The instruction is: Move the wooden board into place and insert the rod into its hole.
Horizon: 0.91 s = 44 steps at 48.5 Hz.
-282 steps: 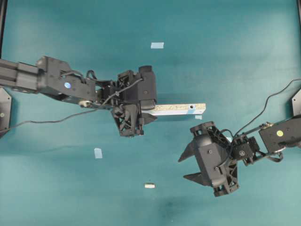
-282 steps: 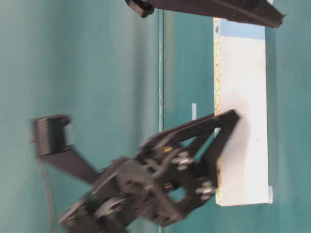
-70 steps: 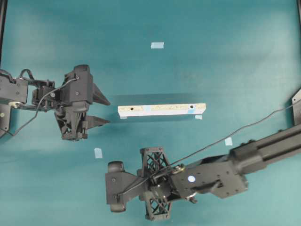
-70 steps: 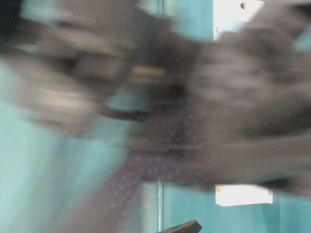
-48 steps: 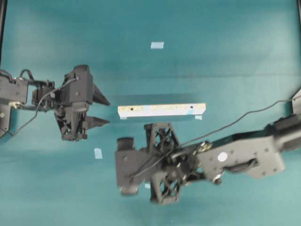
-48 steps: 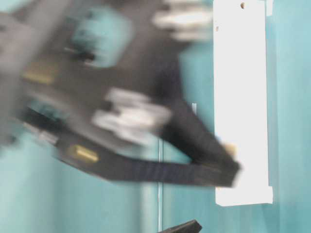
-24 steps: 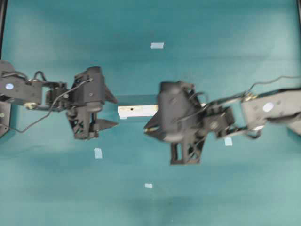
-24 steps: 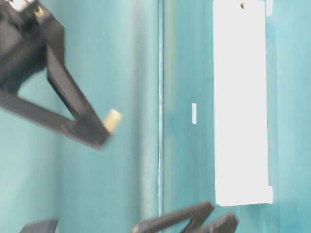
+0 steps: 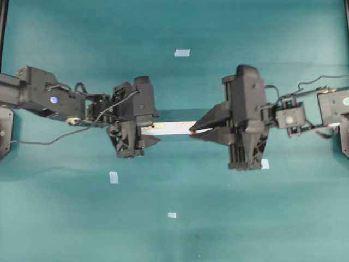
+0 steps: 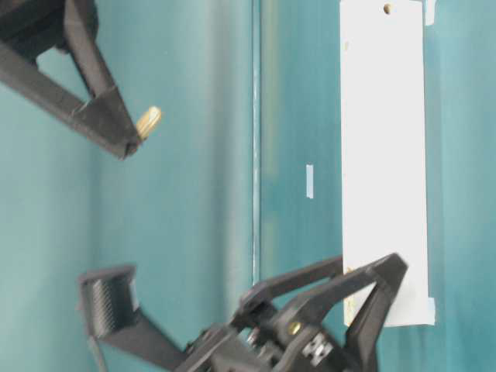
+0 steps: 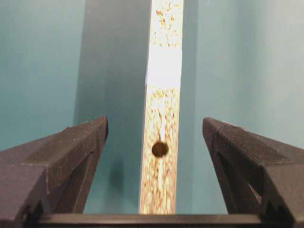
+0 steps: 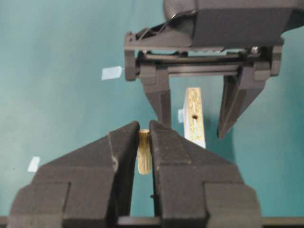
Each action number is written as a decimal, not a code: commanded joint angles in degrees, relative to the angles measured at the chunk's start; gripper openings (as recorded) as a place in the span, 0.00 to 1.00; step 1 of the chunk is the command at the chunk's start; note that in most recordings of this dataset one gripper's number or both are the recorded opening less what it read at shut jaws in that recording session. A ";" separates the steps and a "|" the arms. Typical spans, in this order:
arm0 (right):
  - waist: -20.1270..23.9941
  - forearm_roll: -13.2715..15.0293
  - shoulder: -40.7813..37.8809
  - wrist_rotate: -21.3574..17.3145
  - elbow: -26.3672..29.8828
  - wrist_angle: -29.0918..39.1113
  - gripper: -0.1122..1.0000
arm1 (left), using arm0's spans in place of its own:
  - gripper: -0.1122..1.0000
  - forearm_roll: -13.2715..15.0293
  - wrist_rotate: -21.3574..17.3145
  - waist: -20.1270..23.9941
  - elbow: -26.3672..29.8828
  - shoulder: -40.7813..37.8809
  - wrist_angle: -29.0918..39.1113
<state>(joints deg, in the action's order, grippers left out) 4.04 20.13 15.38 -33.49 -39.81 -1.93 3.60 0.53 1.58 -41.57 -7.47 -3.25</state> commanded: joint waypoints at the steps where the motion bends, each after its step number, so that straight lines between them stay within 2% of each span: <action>1: -1.14 0.09 1.67 0.09 -1.41 -4.39 0.19 | 0.86 0.09 0.00 0.18 2.02 -0.35 -0.44; 7: -2.37 0.09 2.29 0.09 -4.13 -9.58 0.19 | 0.86 0.09 0.00 0.26 2.46 -1.85 -0.62; 16: -3.96 0.09 2.99 0.09 -7.38 -13.80 0.19 | 0.82 0.09 0.00 0.26 2.46 -3.60 -0.97; 19: -4.48 0.09 3.16 0.09 -8.17 -14.59 0.19 | 0.74 0.00 0.00 0.26 2.46 -3.78 -1.32; 27: -5.89 0.09 3.43 0.35 -10.90 -17.31 0.19 | 0.44 0.00 -0.18 0.26 2.46 -3.69 -3.25; 30: -6.50 0.09 3.43 0.44 -12.04 -18.98 0.19 | 0.37 0.09 -0.18 0.26 2.46 -3.78 -3.43; 44: -10.11 0.00 3.34 0.88 -17.40 -25.58 0.19 | 0.36 0.00 -0.18 0.18 2.29 -3.78 -3.43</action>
<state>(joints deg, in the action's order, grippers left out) -5.19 20.13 17.84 -32.78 -56.95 -25.66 3.60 0.44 1.76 -39.99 -12.04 -6.06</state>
